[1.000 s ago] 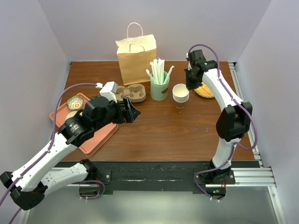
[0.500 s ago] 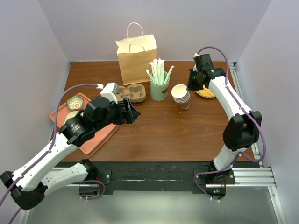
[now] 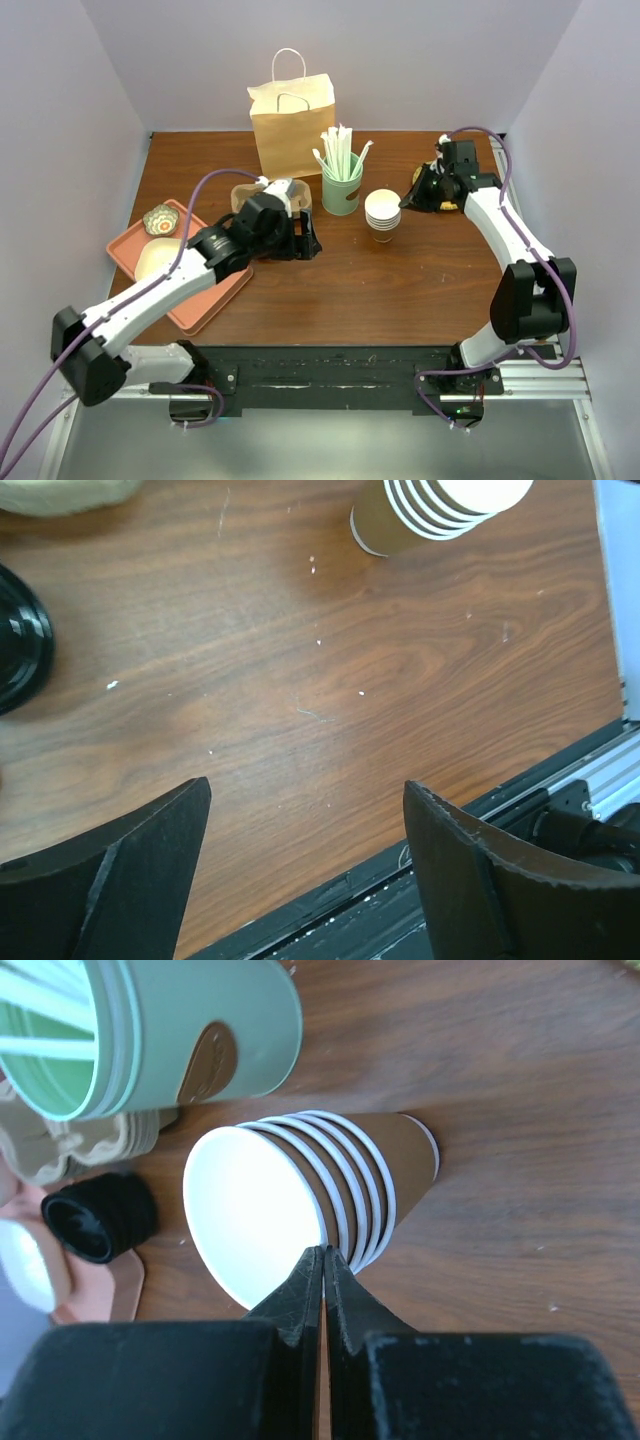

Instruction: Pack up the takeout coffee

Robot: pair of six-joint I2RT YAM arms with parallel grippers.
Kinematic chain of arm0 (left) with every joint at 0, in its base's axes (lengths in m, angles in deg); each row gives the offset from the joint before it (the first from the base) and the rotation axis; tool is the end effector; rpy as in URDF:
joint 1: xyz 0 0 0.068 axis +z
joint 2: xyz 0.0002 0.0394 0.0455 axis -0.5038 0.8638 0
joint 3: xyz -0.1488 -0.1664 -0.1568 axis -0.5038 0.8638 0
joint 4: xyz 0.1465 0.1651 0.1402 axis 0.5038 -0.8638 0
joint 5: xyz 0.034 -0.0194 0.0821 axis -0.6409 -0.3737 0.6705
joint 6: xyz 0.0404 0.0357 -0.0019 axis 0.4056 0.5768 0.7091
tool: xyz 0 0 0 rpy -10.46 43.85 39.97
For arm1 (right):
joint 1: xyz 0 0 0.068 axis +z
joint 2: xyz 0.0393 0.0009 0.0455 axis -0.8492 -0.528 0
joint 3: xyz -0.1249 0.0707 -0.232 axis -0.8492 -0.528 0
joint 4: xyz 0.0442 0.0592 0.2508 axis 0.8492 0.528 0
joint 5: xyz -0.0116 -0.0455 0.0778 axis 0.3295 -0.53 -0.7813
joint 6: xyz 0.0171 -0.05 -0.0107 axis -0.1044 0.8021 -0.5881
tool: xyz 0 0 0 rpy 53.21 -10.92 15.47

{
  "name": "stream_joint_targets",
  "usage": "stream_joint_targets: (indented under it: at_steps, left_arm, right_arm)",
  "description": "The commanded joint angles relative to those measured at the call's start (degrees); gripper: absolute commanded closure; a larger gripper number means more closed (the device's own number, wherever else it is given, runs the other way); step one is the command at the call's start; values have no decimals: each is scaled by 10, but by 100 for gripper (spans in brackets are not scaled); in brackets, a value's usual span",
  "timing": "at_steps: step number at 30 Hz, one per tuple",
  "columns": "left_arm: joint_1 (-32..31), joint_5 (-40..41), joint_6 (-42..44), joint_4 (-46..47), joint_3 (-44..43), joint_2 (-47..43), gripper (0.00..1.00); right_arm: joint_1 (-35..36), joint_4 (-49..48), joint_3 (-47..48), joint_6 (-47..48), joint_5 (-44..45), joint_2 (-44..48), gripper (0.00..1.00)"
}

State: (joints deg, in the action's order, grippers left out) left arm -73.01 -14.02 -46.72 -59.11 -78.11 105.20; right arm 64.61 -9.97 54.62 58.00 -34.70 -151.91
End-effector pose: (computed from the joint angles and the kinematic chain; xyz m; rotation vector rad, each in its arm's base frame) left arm 0.1930 -0.1757 0.3209 0.0380 2.3365 -0.6965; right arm 0.3423 0.0483 0.2910 0.3947 2.4432 0.6073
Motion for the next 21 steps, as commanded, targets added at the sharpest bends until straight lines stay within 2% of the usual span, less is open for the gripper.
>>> stream_joint_targets:
  at_steps: [1, 9, 15, 20, 21]
  left_arm:
    - [17, -56, -6, 55, -38, 48, 20]
    - [58, -116, -32, 113, -58, 132, 24]
    - [67, -167, -66, 170, -70, 181, 28]
    - [67, -159, -51, 161, -78, 185, 28]
    - [67, -151, -46, 153, -79, 182, 28]
  right_arm:
    - [2, -44, -14, -27, -66, 32, 100]
    - [-2, -68, -48, -57, -125, 59, 100]
    - [-3, -80, -86, -64, -138, 75, 100]
    - [-2, -14, -69, 0, -73, 74, 100]
    - [-2, 5, -62, 11, -57, 73, 93]
